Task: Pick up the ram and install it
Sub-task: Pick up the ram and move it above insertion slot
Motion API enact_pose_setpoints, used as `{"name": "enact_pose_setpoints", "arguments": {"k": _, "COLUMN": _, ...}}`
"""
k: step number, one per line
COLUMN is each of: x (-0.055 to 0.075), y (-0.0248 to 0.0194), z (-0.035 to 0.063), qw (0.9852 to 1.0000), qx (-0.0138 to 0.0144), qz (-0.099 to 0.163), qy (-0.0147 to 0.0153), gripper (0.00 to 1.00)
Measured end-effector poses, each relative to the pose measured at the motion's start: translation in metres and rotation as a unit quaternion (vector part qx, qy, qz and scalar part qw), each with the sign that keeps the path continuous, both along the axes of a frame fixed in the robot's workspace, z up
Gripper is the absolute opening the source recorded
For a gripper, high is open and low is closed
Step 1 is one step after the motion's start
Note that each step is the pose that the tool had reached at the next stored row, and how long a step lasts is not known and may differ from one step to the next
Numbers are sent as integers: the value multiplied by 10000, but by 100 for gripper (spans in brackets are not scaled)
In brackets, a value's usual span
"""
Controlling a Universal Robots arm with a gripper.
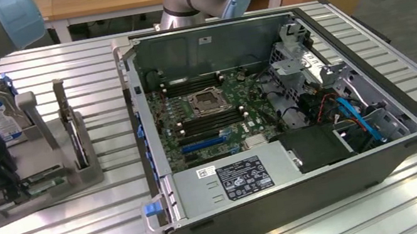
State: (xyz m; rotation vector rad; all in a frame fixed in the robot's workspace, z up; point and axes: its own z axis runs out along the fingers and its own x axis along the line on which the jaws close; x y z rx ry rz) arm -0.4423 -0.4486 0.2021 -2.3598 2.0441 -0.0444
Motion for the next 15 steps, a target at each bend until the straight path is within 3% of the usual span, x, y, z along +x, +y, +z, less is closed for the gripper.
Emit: {"name": "enact_pose_setpoints", "arguments": {"k": 15, "x": 0, "y": 0, "z": 335, "qw": 10000, "qx": 1, "qz": 0, "qy": 2, "gripper": 14}}
